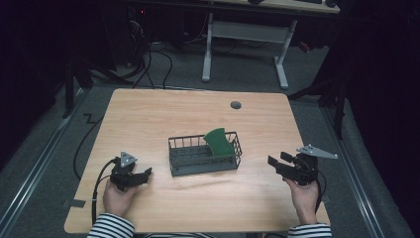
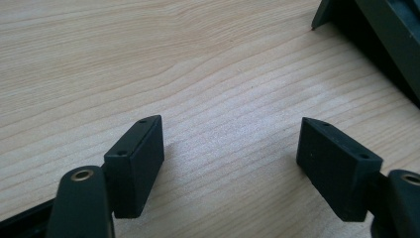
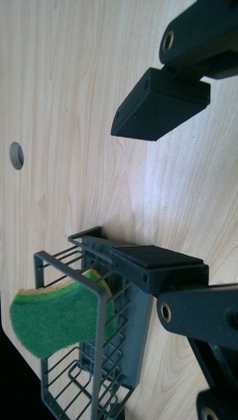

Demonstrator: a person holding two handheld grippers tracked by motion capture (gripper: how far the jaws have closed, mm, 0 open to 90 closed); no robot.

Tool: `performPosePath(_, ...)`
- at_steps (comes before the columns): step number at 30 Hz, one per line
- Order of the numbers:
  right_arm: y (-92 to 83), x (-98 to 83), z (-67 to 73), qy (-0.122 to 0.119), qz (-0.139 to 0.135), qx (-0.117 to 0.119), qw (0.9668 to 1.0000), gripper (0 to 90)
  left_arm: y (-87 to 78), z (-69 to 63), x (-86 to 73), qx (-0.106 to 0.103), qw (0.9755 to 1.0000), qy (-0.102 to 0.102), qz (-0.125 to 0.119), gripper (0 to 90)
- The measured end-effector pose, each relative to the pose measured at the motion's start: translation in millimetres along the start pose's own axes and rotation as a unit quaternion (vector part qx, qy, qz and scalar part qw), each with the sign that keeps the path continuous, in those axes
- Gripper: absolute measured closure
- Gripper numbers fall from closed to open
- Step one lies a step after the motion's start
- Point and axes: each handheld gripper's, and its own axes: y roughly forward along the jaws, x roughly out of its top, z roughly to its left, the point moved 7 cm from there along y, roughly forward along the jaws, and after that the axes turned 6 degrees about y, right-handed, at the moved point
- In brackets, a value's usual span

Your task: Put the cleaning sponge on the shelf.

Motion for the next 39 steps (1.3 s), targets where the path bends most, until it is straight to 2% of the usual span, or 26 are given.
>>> performPosePath(4,4.6,-6.9,-2.1,0.001,0.002,-0.006,1.0000,38.8,-0.2,-0.3,-0.2,-0.002,1.0000,0.002,0.001,26.8)
performPosePath(10,22.1,-23.0,-6.2,0.004,0.009,-0.018,0.9998,38.3,-0.3,-0.3,-0.3,-0.002,1.0000,0.002,0.001,26.8)
performPosePath(12,27.8,-27.8,-7.1,0.015,0.011,-0.012,0.9998,37.6,-0.3,-0.3,-0.2,-0.002,1.0000,0.002,0.001,26.8)
performPosePath(15,33.8,-32.1,-8.9,0.011,0.015,-0.017,0.9997,37.1,-0.3,-0.3,-0.2,-0.002,1.0000,0.003,0.001,26.8)
performPosePath(24,49.7,-41.2,-10.1,0.024,0.017,-0.020,0.9994,36.1,-0.2,-0.5,-0.2,-0.002,1.0000,0.002,0.001,26.7)
performPosePath(32,61.7,-48.6,-15.3,0.006,0.031,-0.044,0.9985,35.2,-0.2,-0.5,-0.2,-0.002,1.0000,0.002,0.001,26.8)
performPosePath(34,66.8,-51.4,-16.0,-0.017,0.042,-0.067,0.9967,35.1,-0.1,-0.6,-0.1,-0.002,1.0000,0.002,0.000,26.8)
performPosePath(39,70.8,-53.7,-16.7,-0.028,0.044,-0.092,0.9944,33.6,-0.2,-0.7,-0.1,-0.002,1.0000,0.002,0.000,27.1)
